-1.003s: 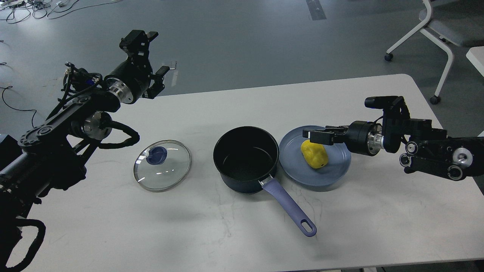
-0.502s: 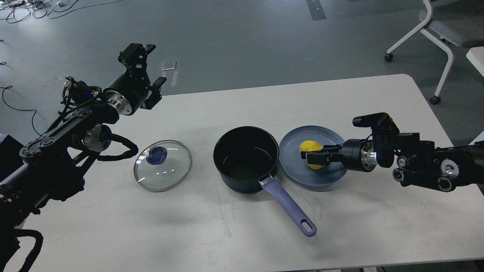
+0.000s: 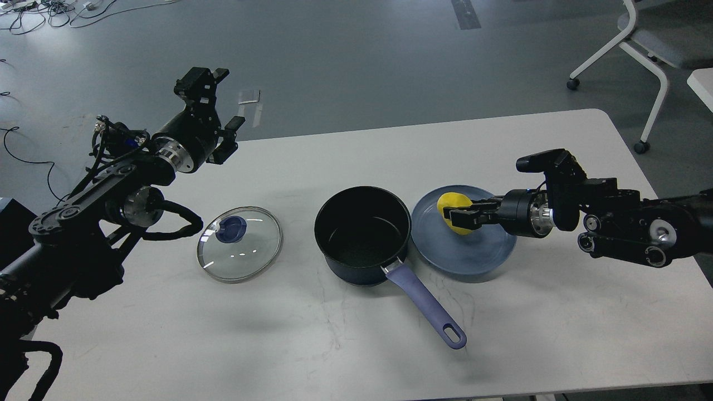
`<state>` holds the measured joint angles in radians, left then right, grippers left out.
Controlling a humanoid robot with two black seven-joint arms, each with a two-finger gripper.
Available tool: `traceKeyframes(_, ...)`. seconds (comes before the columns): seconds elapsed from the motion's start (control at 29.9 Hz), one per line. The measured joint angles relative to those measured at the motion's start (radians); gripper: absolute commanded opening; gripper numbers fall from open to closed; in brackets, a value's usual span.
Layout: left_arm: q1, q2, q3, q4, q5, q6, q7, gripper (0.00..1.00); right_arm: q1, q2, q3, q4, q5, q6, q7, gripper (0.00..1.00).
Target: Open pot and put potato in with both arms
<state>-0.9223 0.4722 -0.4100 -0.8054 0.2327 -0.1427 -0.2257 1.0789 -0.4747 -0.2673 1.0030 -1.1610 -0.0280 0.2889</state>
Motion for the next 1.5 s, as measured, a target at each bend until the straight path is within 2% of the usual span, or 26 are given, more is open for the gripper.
traceKeyframes(0.07, 0.0, -0.004, 0.0, 0.0, 0.0, 0.0, 0.0, 0.98, 0.044, -0.01, 0.003, 0.001, 0.001, -0.025, 0.022, 0.09)
traceKeyframes(0.17, -0.003, -0.008, -0.001, -0.001, -0.001, -0.001, 0.001, 0.98, 0.1, 0.01, 0.003, 0.012, 0.001, -0.087, 0.084, 0.11)
traceKeyframes(0.37, -0.004, -0.013, -0.014, -0.002, -0.005, 0.0, 0.008, 0.98, 0.166, 0.179, -0.05, -0.017, 0.003, -0.11, 0.139, 0.17)
traceKeyframes(0.43, -0.004, -0.017, -0.016, -0.003, -0.006, -0.001, 0.01, 0.98, 0.181, 0.245, -0.111, -0.04, 0.003, -0.107, 0.151, 0.34)
traceKeyframes(0.47, -0.004, -0.018, -0.016, -0.004, -0.007, -0.001, 0.01, 0.98, 0.183, 0.271, -0.138, -0.051, 0.004, -0.106, 0.155, 0.61)
traceKeyframes(0.5, -0.004, -0.019, -0.016, -0.004, -0.008, -0.001, 0.01, 0.98, 0.183, 0.291, -0.162, -0.06, 0.006, -0.105, 0.157, 0.79)
traceKeyframes(0.53, -0.004, -0.02, -0.016, -0.004, -0.009, -0.001, 0.01, 0.98, 0.183, 0.304, -0.178, -0.068, 0.01, -0.105, 0.157, 0.96)
traceKeyframes(0.57, -0.004, -0.02, -0.016, -0.005, -0.009, -0.001, 0.01, 0.98, 0.181, 0.31, -0.186, -0.071, 0.012, -0.105, 0.156, 1.0)
traceKeyframes(0.84, -0.004, -0.014, -0.017, -0.005, -0.009, -0.005, 0.01, 0.98, 0.167, 0.296, -0.144, -0.071, 0.115, -0.116, 0.144, 1.0)
traceKeyframes(1.0, -0.003, -0.017, -0.032, -0.002, -0.034, -0.008, 0.023, 0.98, 0.156, 0.274, 0.013, -0.065, 0.353, -0.114, 0.141, 1.0)
traceKeyframes(1.1, 0.0, -0.022, -0.07, 0.001, -0.076, -0.011, 0.05, 0.98, 0.124, 0.268, 0.169, -0.065, 0.604, -0.102, 0.127, 1.0)
traceKeyframes(1.17, 0.012, -0.029, -0.092, 0.002, -0.109, -0.012, 0.074, 0.98, 0.086, 0.267, 0.306, -0.068, 0.823, -0.064, 0.106, 1.0)
traceKeyframes(1.27, 0.033, -0.034, -0.113, 0.002, -0.144, -0.014, 0.086, 0.98, 0.032, 0.262, 0.449, -0.082, 1.024, 0.017, 0.083, 1.0)
traceKeyframes(1.37, 0.066, -0.035, -0.135, 0.001, -0.175, -0.036, 0.089, 0.98, -0.044, 0.248, 0.596, -0.111, 1.116, 0.11, 0.065, 1.0)
traceKeyframes(1.5, 0.129, -0.028, -0.179, -0.004, -0.193, -0.092, 0.089, 0.98, -0.128, 0.244, 0.721, -0.145, 1.2, 0.174, 0.026, 1.0)
